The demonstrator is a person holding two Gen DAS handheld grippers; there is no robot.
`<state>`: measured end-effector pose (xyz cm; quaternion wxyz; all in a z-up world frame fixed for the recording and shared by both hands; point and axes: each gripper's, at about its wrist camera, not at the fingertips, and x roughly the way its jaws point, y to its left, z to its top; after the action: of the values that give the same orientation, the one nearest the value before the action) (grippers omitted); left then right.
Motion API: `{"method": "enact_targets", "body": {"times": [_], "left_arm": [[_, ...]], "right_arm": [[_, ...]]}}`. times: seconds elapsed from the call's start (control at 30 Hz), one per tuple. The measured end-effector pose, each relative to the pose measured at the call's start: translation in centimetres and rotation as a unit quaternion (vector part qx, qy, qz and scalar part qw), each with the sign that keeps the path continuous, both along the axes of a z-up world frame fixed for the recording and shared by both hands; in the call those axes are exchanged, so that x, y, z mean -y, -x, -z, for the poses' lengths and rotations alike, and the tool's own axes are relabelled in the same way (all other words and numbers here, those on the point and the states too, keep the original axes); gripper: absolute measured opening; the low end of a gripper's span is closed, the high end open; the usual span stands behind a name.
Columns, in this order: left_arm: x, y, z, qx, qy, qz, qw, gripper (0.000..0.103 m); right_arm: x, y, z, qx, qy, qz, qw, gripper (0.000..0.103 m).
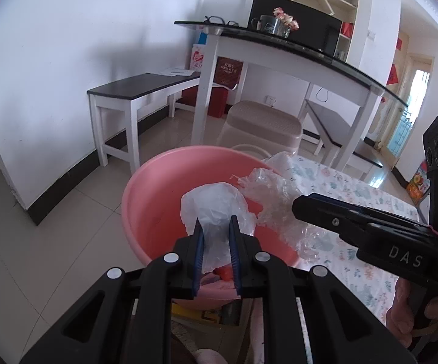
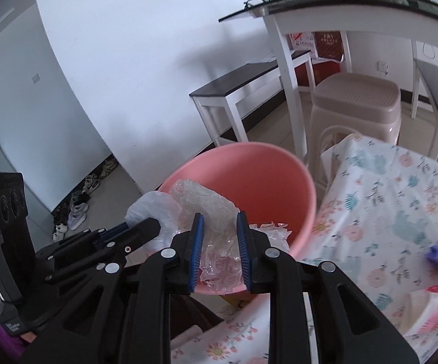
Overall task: Collect trash
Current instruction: 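Lower both items into the pink bucket and open both tools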
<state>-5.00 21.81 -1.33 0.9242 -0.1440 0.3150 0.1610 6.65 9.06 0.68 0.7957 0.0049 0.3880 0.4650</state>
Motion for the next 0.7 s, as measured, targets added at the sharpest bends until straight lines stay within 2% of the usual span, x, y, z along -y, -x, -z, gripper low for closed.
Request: {"method": "enact_targets", "body": {"times": [0.2,0.6,0.7], "left_arm": [[-0.5,-0.1,1.3,-0.018,0.004,-0.004,0.9998,0.016],[-0.7,-0.1,1.2,-0.022,0.011,-0.008,0.9997,0.03],[-0.7,0.0,1.0,-0.02,0.009,-0.008,0.9997,0.036]], "right_arm": [[-0.9,0.1,1.3,-0.01,0.006,0.0,1.0,0.023],[-1.6,-0.3,1.5,-0.019,0.016,-0.002,1.0,0.026],[-1.5,-0.5,1.6,-0.021,0.014,0.001,1.0,0.035]]}}
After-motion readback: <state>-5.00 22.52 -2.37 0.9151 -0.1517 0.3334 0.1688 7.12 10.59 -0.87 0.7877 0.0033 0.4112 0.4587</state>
